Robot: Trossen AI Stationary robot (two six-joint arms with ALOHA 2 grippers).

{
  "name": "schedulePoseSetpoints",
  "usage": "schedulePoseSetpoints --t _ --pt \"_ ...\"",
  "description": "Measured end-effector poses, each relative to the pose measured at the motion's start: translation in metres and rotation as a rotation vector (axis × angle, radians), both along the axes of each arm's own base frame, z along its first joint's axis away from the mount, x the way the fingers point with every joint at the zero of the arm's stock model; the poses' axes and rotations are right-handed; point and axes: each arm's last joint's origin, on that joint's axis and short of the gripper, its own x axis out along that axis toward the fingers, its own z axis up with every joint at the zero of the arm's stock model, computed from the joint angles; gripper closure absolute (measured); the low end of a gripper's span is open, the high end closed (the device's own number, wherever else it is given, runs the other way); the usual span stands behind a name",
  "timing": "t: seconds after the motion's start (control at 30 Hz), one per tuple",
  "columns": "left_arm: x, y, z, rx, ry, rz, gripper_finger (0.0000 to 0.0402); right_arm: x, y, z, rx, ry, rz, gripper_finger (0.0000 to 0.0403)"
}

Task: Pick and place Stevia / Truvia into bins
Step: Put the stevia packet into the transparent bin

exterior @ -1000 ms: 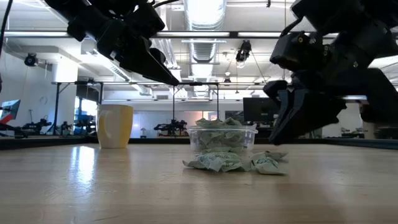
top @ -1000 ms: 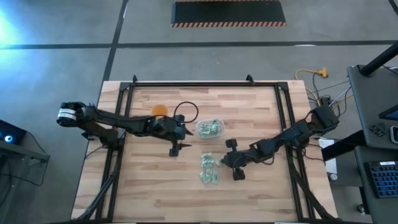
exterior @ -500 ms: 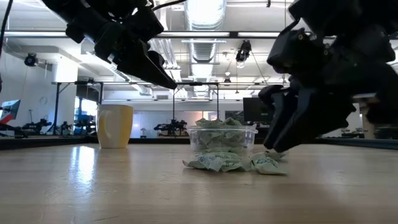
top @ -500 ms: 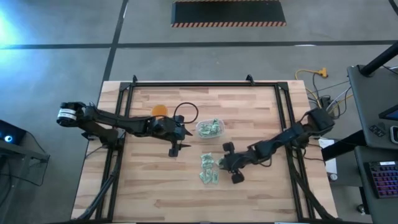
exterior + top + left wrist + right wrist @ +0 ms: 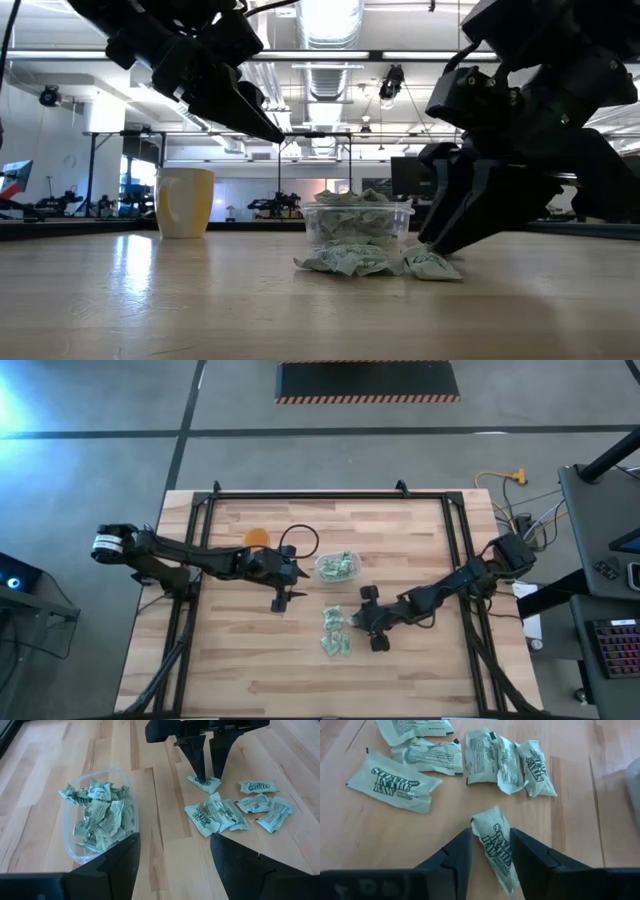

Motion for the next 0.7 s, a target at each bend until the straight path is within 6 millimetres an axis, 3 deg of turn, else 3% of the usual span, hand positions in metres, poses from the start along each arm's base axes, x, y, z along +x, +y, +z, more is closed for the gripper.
schedulePoseSetpoints --t 0.23,0.5,0.7 --pt "0.0000 0.0000 0.0000 0.000 0.000 0.000 0.0178 -0.0014 -0.0020 -0.0018 -0.003 0.011 -0.005 0.0310" --pt "0.0000 0.0000 0.0000 0.000 0.000 0.000 0.0178 -0.0024 -0.0025 -0.0028 -0.014 0.012 -0.005 0.0386" --pt "0.0000 0.0000 0.0000 -0.019 0.001 0.013 0.0178 -0.0026 -0.0039 -0.0008 -0.065 -0.002 -0.010 0.0394"
